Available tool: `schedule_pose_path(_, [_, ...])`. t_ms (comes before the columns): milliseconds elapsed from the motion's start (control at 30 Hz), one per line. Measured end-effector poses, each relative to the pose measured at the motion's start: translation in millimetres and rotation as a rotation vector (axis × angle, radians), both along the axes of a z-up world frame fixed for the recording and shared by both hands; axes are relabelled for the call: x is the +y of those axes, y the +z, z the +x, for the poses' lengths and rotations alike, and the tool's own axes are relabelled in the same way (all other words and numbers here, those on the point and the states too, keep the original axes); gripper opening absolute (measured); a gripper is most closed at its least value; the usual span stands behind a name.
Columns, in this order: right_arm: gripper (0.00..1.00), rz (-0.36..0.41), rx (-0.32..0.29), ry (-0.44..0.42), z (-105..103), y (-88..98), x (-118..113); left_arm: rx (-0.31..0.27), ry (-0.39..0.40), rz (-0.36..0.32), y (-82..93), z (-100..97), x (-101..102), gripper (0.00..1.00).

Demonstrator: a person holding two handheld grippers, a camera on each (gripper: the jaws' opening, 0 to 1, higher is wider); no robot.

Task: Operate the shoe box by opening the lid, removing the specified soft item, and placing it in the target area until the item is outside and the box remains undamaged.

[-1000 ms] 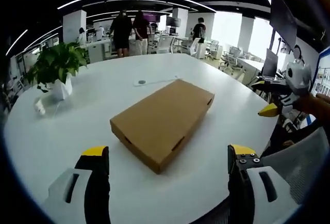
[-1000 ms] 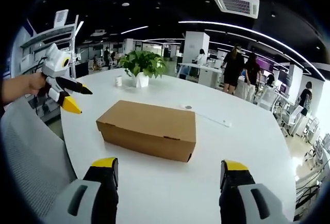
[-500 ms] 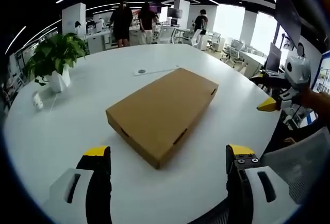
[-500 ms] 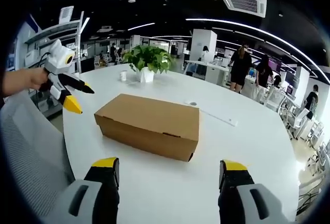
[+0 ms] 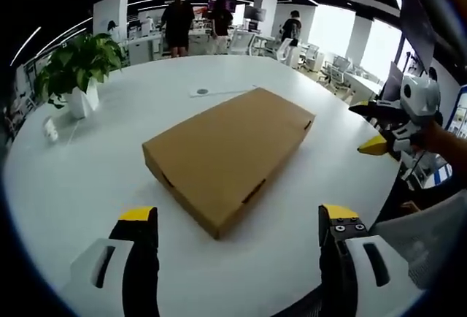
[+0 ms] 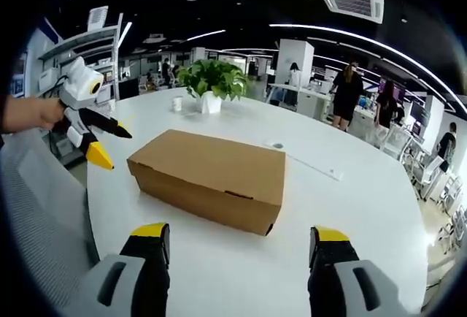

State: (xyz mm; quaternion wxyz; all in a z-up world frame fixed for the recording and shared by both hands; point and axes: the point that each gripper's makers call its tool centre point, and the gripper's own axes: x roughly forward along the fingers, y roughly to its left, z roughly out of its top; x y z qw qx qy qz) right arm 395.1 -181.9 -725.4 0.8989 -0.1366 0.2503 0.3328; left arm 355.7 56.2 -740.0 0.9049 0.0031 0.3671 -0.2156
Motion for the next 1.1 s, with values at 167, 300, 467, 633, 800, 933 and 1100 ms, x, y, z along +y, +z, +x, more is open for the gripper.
schedule_pose_path(167, [0.76, -0.023, 0.000, 0.029, 6, -7.5, 2, 0.010, 0.013, -0.024, -7.7, 4.8, 2, 0.94])
schedule_pose_path(300, [0.74, -0.035, 0.010, 0.050, 13, -16.6, 3, 0.017, 0.028, -0.045, -13.7, 7.8, 2, 0.92])
schedule_pose_path(467, [0.73, -0.025, 0.023, 0.063, 21, -21.4, 7, 0.009, 0.037, -0.072, -15.7, 12.9, -3, 0.89])
schedule_pose_path(633, [0.72, -0.024, 0.030, 0.075, 29, -25.3, 14, 0.023, 0.036, -0.070, -23.2, 16.5, -6, 0.85])
schedule_pose_path(800, [0.71, -0.023, 0.040, 0.077, 31, -29.1, 16, 0.028, 0.051, -0.092, -27.7, 18.0, -8, 0.86])
schedule_pose_path(933, [0.70, -0.020, 0.047, 0.081, 37, -33.5, 14, 0.029, 0.059, -0.092, -32.0, 19.2, -9, 0.86])
schedule_pose_path(1100, [0.69, -0.024, 0.056, 0.094, 41, -37.8, 15, 0.034, 0.085, -0.095, -37.1, 23.4, -8, 0.85])
